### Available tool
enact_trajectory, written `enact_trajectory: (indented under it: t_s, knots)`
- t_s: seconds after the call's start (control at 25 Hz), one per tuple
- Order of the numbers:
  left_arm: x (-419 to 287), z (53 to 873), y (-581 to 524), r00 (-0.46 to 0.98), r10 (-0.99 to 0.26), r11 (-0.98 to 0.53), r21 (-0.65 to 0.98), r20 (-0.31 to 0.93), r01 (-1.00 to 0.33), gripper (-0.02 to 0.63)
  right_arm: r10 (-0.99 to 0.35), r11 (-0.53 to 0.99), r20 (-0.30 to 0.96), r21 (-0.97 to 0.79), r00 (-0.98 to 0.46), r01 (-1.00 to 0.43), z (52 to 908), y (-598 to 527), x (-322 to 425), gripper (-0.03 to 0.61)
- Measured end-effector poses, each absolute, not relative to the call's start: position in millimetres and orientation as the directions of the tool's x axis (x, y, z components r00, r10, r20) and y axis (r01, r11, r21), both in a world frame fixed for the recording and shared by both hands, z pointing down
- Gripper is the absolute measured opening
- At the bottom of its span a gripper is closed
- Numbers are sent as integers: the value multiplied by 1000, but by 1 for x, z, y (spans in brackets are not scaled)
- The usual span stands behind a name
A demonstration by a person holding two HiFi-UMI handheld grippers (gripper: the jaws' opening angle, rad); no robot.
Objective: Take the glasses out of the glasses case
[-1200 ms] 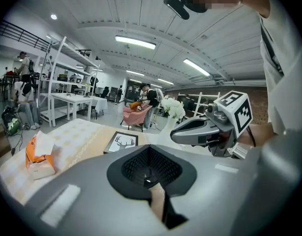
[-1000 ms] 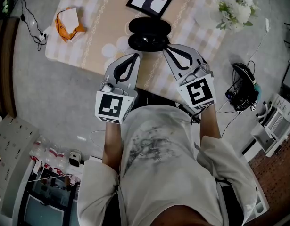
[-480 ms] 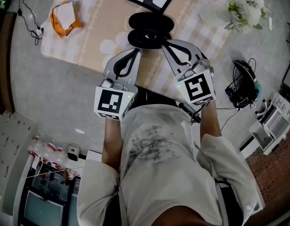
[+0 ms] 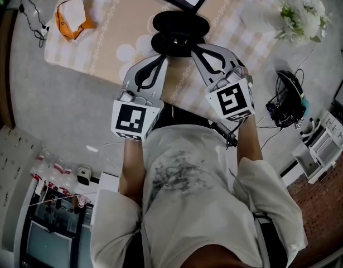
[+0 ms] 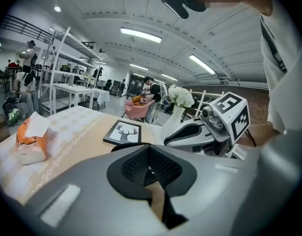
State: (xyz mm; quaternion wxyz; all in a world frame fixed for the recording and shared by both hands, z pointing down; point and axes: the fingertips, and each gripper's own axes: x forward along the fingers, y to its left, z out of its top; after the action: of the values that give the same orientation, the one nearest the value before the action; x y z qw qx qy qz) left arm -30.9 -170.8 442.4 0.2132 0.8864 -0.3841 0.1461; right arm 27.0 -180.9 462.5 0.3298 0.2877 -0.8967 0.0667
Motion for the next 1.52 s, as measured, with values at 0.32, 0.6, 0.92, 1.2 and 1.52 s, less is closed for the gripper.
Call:
enact_trajectory:
  t_s: [0.32, 0.6, 0.92, 1.2, 1.52]
  knots:
    - [-28, 452, -171, 654, -614, -598, 280, 442, -751, 9, -434, 851, 652, 70, -622, -521, 479, -180, 23, 20]
    - [-25, 459, -172, 659, -610, -605, 279, 440, -746, 9, -405, 870, 672, 75, -620, -487, 495, -180, 18, 58]
    - [-26, 466, -173, 654, -607, -597, 284, 450, -750, 9, -383, 886, 698, 93, -606, -453, 509, -182, 15, 63]
    - [-25, 473, -175, 654, -605, -595, 289, 454, -750, 9, -363, 899, 714, 99, -599, -428, 521, -182, 12, 66]
    - [-25, 479, -175, 651, -602, -585, 299, 463, -754, 9, -339, 915, 738, 114, -583, -388, 533, -182, 8, 72]
